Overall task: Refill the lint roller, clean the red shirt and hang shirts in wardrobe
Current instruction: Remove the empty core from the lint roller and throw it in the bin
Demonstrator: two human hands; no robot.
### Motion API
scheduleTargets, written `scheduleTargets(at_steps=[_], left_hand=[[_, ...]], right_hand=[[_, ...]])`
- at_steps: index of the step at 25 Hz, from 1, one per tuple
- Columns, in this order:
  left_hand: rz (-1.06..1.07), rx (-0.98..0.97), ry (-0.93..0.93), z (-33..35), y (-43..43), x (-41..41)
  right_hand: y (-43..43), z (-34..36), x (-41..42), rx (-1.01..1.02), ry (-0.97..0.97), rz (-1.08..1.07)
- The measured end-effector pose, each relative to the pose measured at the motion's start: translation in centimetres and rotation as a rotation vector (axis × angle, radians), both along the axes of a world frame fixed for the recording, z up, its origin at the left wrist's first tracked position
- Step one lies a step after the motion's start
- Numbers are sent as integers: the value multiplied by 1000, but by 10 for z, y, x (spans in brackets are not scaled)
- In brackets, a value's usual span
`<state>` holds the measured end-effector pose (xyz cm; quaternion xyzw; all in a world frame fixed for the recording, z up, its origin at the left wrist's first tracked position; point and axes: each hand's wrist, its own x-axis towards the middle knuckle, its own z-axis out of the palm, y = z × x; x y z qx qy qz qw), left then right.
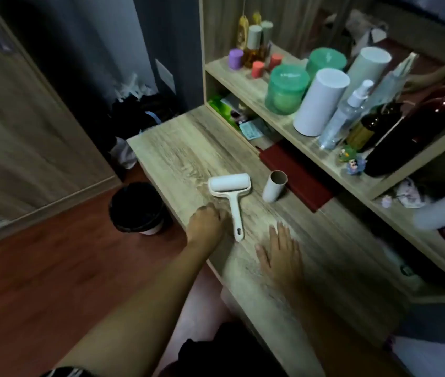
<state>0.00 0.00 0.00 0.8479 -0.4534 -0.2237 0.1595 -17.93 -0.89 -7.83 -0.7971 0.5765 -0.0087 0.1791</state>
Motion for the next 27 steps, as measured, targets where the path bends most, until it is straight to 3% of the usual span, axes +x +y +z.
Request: scheduleTargets(at_steps=[7, 11, 17, 20, 23, 26, 27], left_hand=[[207, 90, 152, -39, -62, -28], [334, 62, 258, -56, -69, -29], [381, -50, 258, -44, -49, -30], [238, -130, 245, -39, -10, -28], [91, -135, 189, -35, 35, -24], [-29, -116, 169, -33, 53, -24], [-70, -135, 162, -29, 59, -23]], right_hand=[[-1, -21, -2, -145, 71, -15], [-1, -24, -4, -131, 70, -27], [-1, -22, -4, -106, 68, -31], [-1, -20, -3, -58, 33, -36], [-5, 8, 9, 119, -362, -219], [-12, 59, 40, 497, -952, -522], [-10, 71, 49, 600, -1067, -573]])
